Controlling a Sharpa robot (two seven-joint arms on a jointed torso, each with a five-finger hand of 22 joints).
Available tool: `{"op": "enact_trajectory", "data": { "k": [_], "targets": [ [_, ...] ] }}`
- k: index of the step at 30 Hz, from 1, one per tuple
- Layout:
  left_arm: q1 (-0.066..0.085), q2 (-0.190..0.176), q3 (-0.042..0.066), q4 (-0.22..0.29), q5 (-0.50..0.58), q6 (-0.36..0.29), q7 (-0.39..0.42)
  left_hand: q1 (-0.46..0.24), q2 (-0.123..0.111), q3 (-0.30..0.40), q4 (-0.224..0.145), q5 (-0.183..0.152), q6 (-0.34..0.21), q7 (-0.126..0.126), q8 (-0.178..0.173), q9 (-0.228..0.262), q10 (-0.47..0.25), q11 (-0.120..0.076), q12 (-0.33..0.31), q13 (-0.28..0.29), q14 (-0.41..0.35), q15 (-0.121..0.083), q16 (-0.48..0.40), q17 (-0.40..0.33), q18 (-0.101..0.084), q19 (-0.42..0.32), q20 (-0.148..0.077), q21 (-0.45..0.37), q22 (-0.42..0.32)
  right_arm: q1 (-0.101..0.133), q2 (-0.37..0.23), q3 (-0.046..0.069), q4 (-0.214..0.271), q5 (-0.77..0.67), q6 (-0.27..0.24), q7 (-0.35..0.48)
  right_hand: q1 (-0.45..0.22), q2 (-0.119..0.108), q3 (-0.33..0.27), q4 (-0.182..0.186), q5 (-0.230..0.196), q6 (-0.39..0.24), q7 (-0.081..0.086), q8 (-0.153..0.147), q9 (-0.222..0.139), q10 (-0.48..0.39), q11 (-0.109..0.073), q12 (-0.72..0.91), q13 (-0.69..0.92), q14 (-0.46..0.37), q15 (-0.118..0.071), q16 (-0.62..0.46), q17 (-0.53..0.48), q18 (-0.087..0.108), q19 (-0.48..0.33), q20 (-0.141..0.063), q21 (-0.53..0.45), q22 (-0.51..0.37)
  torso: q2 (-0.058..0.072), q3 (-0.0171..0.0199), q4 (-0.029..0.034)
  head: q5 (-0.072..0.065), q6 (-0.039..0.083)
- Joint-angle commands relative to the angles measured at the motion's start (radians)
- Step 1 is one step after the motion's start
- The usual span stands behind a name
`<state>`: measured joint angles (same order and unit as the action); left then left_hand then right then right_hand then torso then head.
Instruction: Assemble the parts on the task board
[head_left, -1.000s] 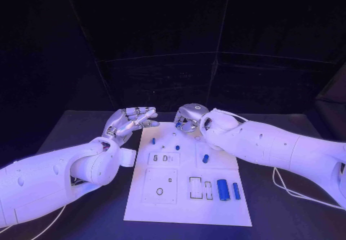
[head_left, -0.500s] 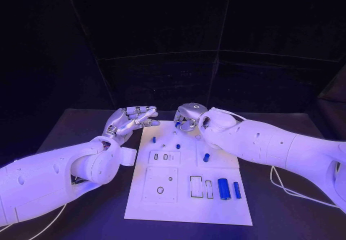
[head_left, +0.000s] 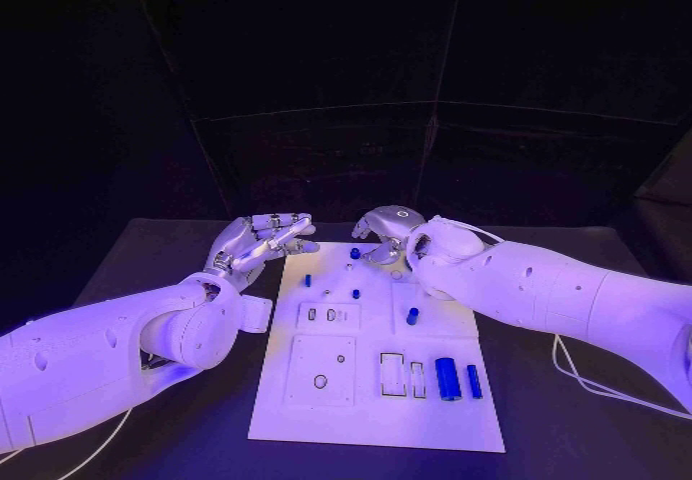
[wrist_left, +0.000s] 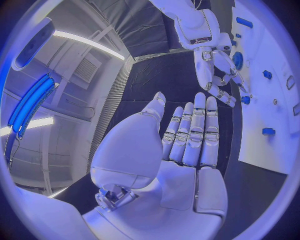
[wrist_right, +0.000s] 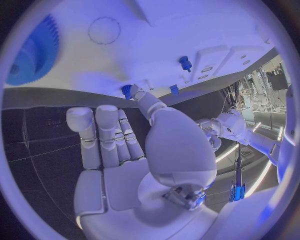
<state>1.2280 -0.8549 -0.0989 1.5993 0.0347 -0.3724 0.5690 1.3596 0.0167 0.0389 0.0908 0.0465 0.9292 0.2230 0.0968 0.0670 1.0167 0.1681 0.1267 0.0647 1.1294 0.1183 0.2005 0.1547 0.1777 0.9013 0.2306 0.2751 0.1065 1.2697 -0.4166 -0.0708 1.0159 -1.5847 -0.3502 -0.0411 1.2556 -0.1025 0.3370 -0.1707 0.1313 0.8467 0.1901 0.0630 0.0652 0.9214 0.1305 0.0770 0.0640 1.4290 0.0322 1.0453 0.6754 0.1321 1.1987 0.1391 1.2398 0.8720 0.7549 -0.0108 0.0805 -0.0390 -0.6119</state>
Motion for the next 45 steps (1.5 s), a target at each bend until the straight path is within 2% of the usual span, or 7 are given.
{"op": "enact_trajectory", "data": {
  "k": [1,8,14,19,25,35,45],
  "targets": [
    [0.002,-0.005,0.001,0.003,-0.005,0.014,0.002,-0.012,0.000,-0.002,-0.003,0.003,0.005,0.003,-0.006,-0.002,-0.001,0.004,-0.006,-0.001,0.003,0.002,-0.004,0.001,0.006,0.007,0.003,-0.004,-0.001,0.006,-0.040,0.001,0.044,0.025,-0.067,-0.008,0.020,0.010,-0.027,0.013,0.011,0.012,0.001,0.004,0.003,0.008,-0.002,0.020,0.003,0.000,0.001,0.003,0.003,0.002,0.003,-0.001,0.000,0.004,0.000,0.0004,-0.0023,0.000,0.002],
    [0.003,-0.013,0.001,0.002,-0.005,0.011,0.002,-0.013,0.000,-0.002,-0.004,0.003,0.005,0.003,-0.006,-0.002,-0.001,0.004,-0.006,-0.001,0.003,0.002,-0.005,0.001,0.006,0.007,0.003,-0.004,-0.001,0.022,-0.181,0.028,0.174,0.169,-0.110,0.001,0.018,0.025,-0.046,0.044,0.061,0.083,0.003,0.029,0.012,0.175,-0.016,0.112,0.021,0.039,-0.008,0.106,0.142,-0.022,0.078,-0.004,0.072,0.133,-0.002,0.0025,-0.0115,-0.005,0.010],
    [0.004,-0.010,0.001,-0.008,-0.005,0.009,0.004,-0.013,0.001,-0.002,-0.004,0.003,0.005,0.003,-0.006,-0.002,-0.001,0.004,-0.007,-0.001,0.003,0.002,-0.005,0.001,0.006,0.007,0.003,-0.004,-0.002,0.031,-0.292,0.035,0.243,0.263,0.008,-0.058,-0.062,-0.015,-0.115,0.114,0.117,0.086,-0.037,0.026,0.007,0.385,-0.068,0.223,0.081,0.057,-0.048,0.181,0.241,-0.035,0.121,-0.041,0.119,0.212,-0.005,0.0065,-0.0202,-0.009,0.014],
    [0.003,-0.004,0.001,-0.015,-0.005,0.009,0.007,-0.012,0.003,-0.001,-0.005,0.004,0.007,0.003,-0.007,-0.001,0.000,0.004,-0.007,-0.001,0.003,0.002,-0.006,0.002,0.006,0.007,0.003,-0.005,-0.002,0.032,-0.316,0.036,0.242,0.274,0.104,-0.107,-0.032,-0.022,-0.233,0.187,0.111,0.017,-0.034,0.009,0.002,0.389,-0.069,0.330,0.198,0.051,-0.051,0.201,0.257,-0.039,0.126,-0.050,0.131,0.228,-0.002,0.0059,-0.0169,-0.014,0.015],
    [0.003,0.004,0.001,-0.022,-0.005,0.011,0.008,-0.012,0.005,-0.001,-0.005,0.004,0.008,0.003,-0.007,-0.001,0.001,0.004,-0.007,-0.001,0.004,0.002,-0.007,0.002,0.006,0.007,0.003,-0.005,-0.003,0.032,-0.306,0.036,0.212,0.241,0.190,-0.130,0.067,0.000,-0.336,0.267,0.100,-0.002,-0.035,0.042,0.008,0.316,-0.069,0.511,0.389,0.060,-0.048,0.254,0.333,-0.047,0.144,-0.051,0.156,0.276,-0.002,0.0042,-0.0108,-0.025,0.012],
    [0.001,0.008,0.001,-0.031,-0.005,0.013,0.009,-0.011,0.005,0.000,-0.006,0.004,0.009,0.003,-0.007,-0.001,0.001,0.003,-0.007,-0.001,0.004,0.001,-0.007,0.002,0.006,0.008,0.003,-0.005,-0.003,0.031,-0.287,0.035,0.193,0.191,0.251,-0.139,0.126,0.019,-0.390,0.306,0.103,-0.005,-0.029,0.082,0.007,0.396,-0.062,1.026,0.956,0.083,-0.041,0.370,0.539,-0.066,0.190,-0.040,0.208,0.380,-0.003,0.0017,-0.0121,-0.024,0.008],
    [0.001,0.008,0.001,-0.032,-0.005,0.014,0.009,-0.011,0.006,0.000,-0.007,0.004,0.009,0.003,-0.007,-0.001,0.002,0.003,-0.007,-0.001,0.004,0.001,-0.008,0.003,0.006,0.008,0.003,-0.005,-0.003,0.030,-0.285,0.035,0.187,0.160,0.258,-0.150,0.140,0.031,-0.403,0.309,0.122,0.000,-0.028,0.099,0.007,0.446,-0.058,1.171,1.125,0.092,-0.037,0.407,0.612,-0.073,0.209,-0.035,0.227,0.420,-0.002,0.0014,-0.0111,-0.027,0.008]
  ]
}}
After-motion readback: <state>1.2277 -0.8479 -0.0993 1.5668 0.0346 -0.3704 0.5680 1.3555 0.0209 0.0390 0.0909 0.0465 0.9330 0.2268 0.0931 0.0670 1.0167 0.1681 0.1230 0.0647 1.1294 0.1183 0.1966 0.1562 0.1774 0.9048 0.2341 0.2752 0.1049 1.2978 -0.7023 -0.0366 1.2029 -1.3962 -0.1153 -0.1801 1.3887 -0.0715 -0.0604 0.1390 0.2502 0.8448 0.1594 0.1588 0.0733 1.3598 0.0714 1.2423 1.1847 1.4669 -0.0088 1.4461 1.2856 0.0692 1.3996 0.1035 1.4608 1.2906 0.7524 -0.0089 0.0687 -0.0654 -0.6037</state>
